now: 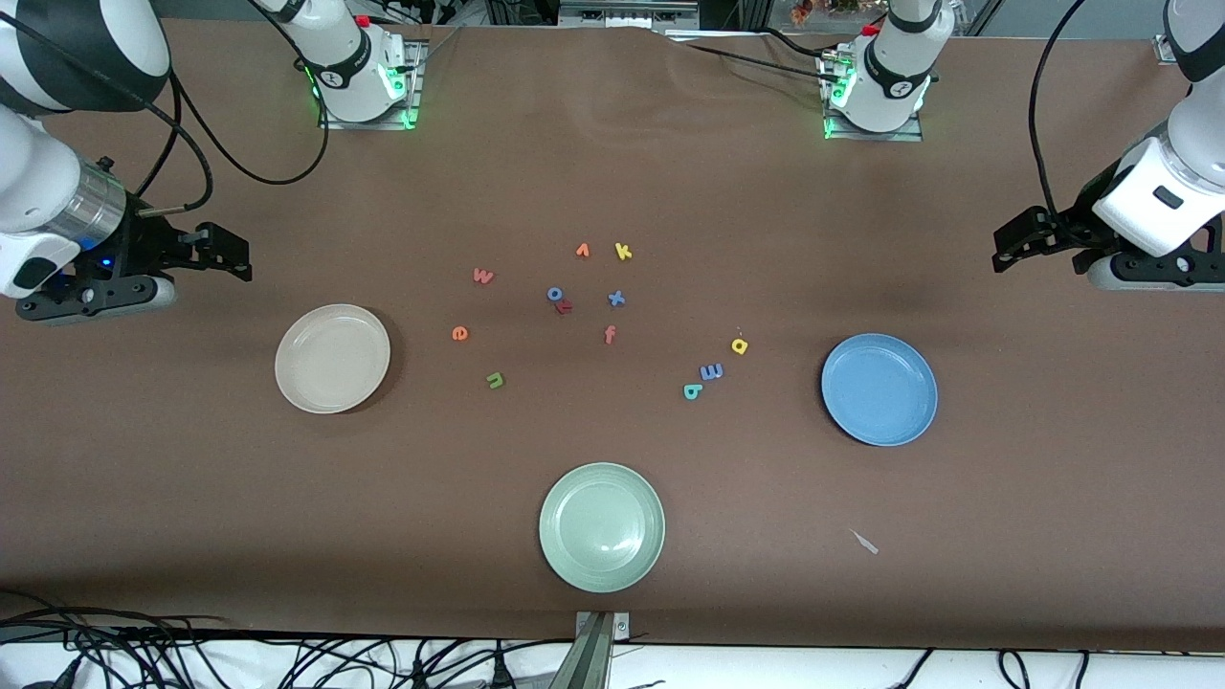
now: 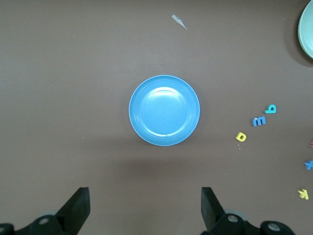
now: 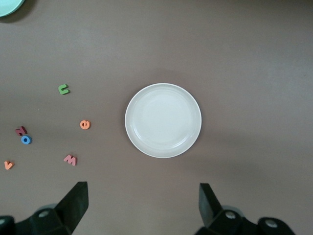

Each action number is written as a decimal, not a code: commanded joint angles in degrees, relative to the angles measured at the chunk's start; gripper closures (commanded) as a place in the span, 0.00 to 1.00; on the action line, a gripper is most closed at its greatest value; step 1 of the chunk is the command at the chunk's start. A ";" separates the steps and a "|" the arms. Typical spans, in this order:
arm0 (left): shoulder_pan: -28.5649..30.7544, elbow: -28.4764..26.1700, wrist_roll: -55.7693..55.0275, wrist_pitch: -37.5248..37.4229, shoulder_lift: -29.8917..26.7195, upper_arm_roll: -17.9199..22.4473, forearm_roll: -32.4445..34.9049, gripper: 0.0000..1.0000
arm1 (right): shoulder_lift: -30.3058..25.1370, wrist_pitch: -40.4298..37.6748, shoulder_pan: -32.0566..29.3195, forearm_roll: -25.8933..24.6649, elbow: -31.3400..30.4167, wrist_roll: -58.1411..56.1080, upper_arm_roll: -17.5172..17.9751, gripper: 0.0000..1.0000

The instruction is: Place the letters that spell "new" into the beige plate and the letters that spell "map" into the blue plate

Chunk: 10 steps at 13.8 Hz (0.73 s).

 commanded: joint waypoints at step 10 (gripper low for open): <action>0.24 0.47 1.13 -0.82 -0.36 0.14 -1.57 0.00 | -0.32 -1.05 0.14 -0.82 -0.59 0.24 0.22 0.00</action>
